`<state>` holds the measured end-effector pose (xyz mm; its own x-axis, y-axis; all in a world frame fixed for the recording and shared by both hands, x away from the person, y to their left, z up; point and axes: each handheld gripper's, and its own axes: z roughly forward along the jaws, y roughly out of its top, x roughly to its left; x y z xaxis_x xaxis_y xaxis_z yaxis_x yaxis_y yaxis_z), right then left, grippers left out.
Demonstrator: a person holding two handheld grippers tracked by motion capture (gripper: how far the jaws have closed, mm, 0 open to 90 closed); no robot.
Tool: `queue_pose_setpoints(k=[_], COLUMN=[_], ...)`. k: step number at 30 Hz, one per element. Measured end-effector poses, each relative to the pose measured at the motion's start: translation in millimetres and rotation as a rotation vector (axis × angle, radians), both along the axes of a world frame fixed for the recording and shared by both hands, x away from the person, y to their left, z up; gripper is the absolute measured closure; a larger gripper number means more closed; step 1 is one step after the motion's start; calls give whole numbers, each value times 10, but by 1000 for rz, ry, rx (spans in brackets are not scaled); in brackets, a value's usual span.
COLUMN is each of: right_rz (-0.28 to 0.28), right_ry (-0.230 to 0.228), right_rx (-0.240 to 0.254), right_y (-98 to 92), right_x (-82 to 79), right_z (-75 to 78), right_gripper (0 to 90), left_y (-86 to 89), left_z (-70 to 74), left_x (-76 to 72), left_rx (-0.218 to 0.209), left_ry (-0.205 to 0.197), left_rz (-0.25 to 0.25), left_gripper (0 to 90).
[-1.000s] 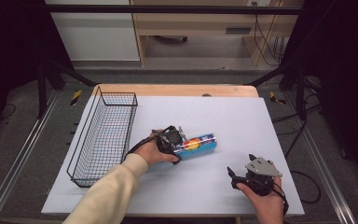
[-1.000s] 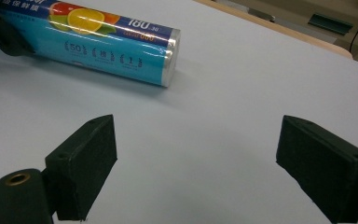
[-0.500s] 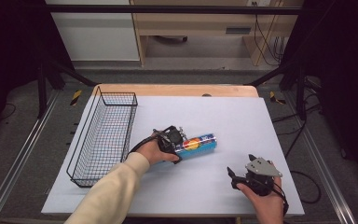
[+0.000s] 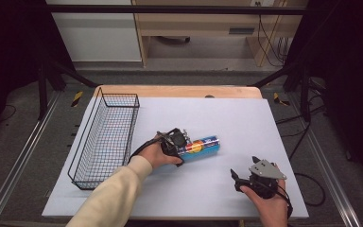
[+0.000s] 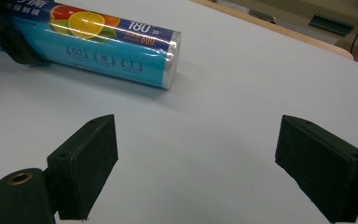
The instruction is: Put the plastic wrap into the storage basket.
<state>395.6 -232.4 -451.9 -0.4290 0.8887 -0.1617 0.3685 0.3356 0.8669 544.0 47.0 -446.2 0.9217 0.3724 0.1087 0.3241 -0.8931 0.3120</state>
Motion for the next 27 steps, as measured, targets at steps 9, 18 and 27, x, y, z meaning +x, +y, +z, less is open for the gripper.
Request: queue_pose_setpoints(k=[9, 18, 27], right_rz=[3, 1, -1], right_ry=[-6, -10, -11], right_rx=[2, 1, 4], right_y=[-4, -4, -4], right_x=[0, -3, -5], right_z=[3, 7, 9], right_gripper=[134, 136, 138], left_y=[-34, -62, -103], left_z=[33, 151, 313], left_x=[-54, -117, -223], left_rx=[-9, -25, -48], left_ry=[-3, -8, -25], left_rz=[10, 12, 14], left_gripper=[305, 312, 313])
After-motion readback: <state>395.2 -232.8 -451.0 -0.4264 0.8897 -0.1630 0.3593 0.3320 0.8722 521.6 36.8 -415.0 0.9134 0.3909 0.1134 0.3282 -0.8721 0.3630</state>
